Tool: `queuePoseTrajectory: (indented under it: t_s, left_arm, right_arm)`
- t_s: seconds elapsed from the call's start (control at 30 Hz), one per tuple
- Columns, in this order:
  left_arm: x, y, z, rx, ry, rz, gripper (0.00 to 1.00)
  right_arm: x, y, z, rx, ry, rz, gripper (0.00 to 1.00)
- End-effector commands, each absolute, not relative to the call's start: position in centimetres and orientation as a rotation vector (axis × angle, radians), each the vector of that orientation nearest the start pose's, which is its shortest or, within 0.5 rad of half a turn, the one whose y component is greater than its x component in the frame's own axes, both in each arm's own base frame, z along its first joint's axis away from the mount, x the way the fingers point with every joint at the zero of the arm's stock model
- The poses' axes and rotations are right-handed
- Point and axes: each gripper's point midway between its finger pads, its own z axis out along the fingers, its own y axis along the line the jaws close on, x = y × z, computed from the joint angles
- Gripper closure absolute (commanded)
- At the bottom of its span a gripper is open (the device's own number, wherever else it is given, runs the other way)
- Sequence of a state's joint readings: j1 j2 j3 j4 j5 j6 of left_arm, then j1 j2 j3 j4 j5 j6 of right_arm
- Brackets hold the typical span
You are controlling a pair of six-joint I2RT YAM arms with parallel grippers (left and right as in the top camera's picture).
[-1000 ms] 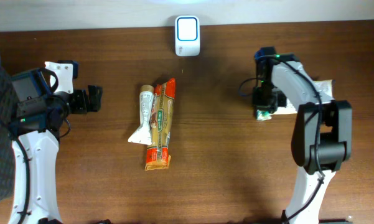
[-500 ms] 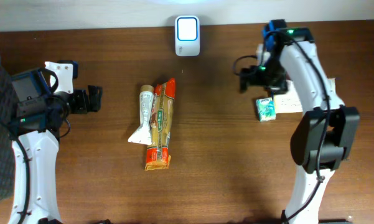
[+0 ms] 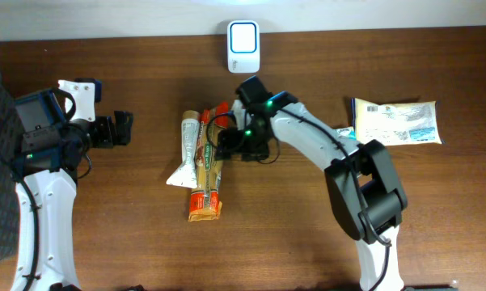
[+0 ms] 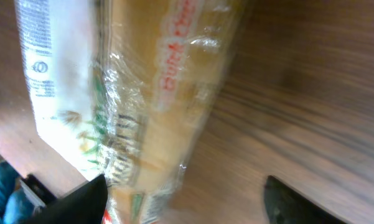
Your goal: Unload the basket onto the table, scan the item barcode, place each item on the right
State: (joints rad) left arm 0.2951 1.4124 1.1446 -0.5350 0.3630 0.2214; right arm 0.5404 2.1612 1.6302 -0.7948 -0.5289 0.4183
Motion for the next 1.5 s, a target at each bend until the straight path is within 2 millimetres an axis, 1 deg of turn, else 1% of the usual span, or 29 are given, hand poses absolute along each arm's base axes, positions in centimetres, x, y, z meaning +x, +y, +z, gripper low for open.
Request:
queuePoseTrajectory:
  t_s: [0.0, 0.03, 0.13, 0.27, 0.33, 0.37, 0.4, 0.43, 0.47, 0.53, 0.6, 0.73, 0.8, 0.83, 0.93, 0.97, 1.03, 1.07, 1.1, 1.13, 1.17, 1.23, 1.27, 1.3, 1.33, 1.37, 1.4, 1.43, 1.47]
  left_arm:
    - [39.5, 5.5, 20.2, 0.11, 2.302, -0.172, 0.01]
    - [39.5, 5.5, 20.2, 0.11, 2.302, -0.172, 0.01]
    - [39.5, 5.5, 20.2, 0.11, 2.302, -0.172, 0.01]
    - [39.5, 5.5, 20.2, 0.11, 2.302, -0.172, 0.01]
    - [39.5, 5.5, 20.2, 0.11, 2.302, -0.172, 0.01]
    - [39.5, 5.5, 20.2, 0.11, 2.302, -0.172, 0.01]
    - [39.5, 5.5, 20.2, 0.11, 2.302, -0.172, 0.01]
    - [39.5, 5.5, 20.2, 0.11, 2.302, -0.172, 0.01]
    - [39.5, 5.5, 20.2, 0.11, 2.302, -0.172, 0.01]
    - [39.5, 5.5, 20.2, 0.11, 2.302, -0.172, 0.01]
    - [39.5, 5.5, 20.2, 0.11, 2.302, -0.172, 0.01]
    - [39.5, 5.5, 20.2, 0.11, 2.302, -0.172, 0.01]
    - [39.5, 5.5, 20.2, 0.11, 2.302, -0.172, 0.01]
    - [39.5, 5.5, 20.2, 0.11, 2.302, -0.172, 0.01]
    - [39.5, 5.5, 20.2, 0.11, 2.302, -0.172, 0.01]
    - [39.5, 5.5, 20.2, 0.11, 2.302, -0.172, 0.01]
    - [39.5, 5.5, 20.2, 0.11, 2.302, -0.172, 0.01]
    - [39.5, 5.5, 20.2, 0.11, 2.302, -0.172, 0.01]
    - [39.5, 5.5, 20.2, 0.11, 2.302, -0.172, 0.01]
    - [39.5, 5.5, 20.2, 0.11, 2.302, -0.172, 0.01]
    - [39.5, 5.5, 20.2, 0.11, 2.302, -0.172, 0.01]
    - [39.5, 5.5, 20.2, 0.11, 2.302, -0.172, 0.01]
    - [39.5, 5.5, 20.2, 0.11, 2.302, -0.172, 0.01]
    - [39.5, 5.5, 20.2, 0.11, 2.302, -0.172, 0.01]
    - [39.5, 5.5, 20.2, 0.11, 2.302, -0.172, 0.01]
    - [39.5, 5.5, 20.2, 0.11, 2.302, -0.172, 0.01]
    - [39.5, 5.5, 20.2, 0.11, 2.302, -0.172, 0.01]
    - [39.5, 5.5, 20.2, 0.11, 2.302, -0.172, 0.01]
    - [39.5, 5.5, 20.2, 0.11, 2.302, -0.172, 0.01]
  right_arm:
    - [34.8, 32.5, 4.2, -0.234, 3.024, 0.812, 0.37]
    - [34.9, 32.4, 3.8, -0.215, 3.021, 0.738, 0.44]
    - [34.9, 32.7, 3.8, -0.217, 3.011, 0.718, 0.6]
    - [34.5, 34.3, 3.8, -0.277, 2.972, 0.709, 0.6]
    - [34.3, 34.7, 2.6, -0.297, 2.975, 0.655, 0.61]
    - [34.1, 34.8, 2.3, -0.304, 2.981, 0.649, 0.67]
    - [33.9, 34.7, 1.6, -0.305, 2.996, 0.639, 0.83]
    - [33.7, 34.6, 1.2, -0.303, 3.01, 0.631, 0.96]
    - [33.9, 34.4, 1.3, -0.296, 3.009, 0.63, 0.96]
    - [34.4, 33.6, 2.2, -0.267, 3.008, 0.629, 0.96]
    - [34.9, 32.5, 4.3, -0.296, 2.991, 0.621, 0.96]
    - [35.7, 29.8, 10.3, -0.45, 2.893, 0.423, 0.96]
    - [35.8, 30.0, 13.1, -0.704, 2.781, 0.396, 0.96]
    - [35.8, 30.1, 13.8, -0.786, 2.744, 0.386, 0.96]
    - [35.0, 31.3, 15.5, -1.23, 2.53, 0.366, 0.96]
    - [35.0, 31.5, 15.8, -1.257, 2.506, 0.362, 0.96]
    - [35.6, 31.3, 16.0, -1.094, 2.575, 0.387, 0.96]
    - [35.6, 31.0, 15.6, -0.984, 2.648, 0.416, 0.96]
    - [35.1, 31.2, 15.0, -0.979, 2.677, 0.447, 0.95]
    - [34.1, 31.6, 14.2, -1.004, 2.714, 0.508, 0.82]
    - [32.3, 32.2, 12.7, -1.045, 2.772, 0.572, 0.77]
    - [29.5, 32.9, 10.2, -1.103, 2.86, 0.651, 0.76]
    - [27.4, 33.5, 8.8, -1.138, 2.909, 0.733, 0.76]
    - [26.1, 33.7, 7.5, -1.121, 2.969, 0.763, 0.76]
    - [25.1, 33.9, 6.6, -1.08, 3.026, 0.766, 0.75]
    - [24.2, 34.0, 5.9, -1.043, 3.068, 0.757, 0.67]
    - [23.2, 34.2, 4.9, -1.021, 3.106, 0.742, 0.55]
    - [22.6, 34.1, 3.9, -0.989, 3.139, 0.703, 0.49]
    - [22.6, 33.4, 2.8, -0.887, 3.192, 0.603, 0.47]
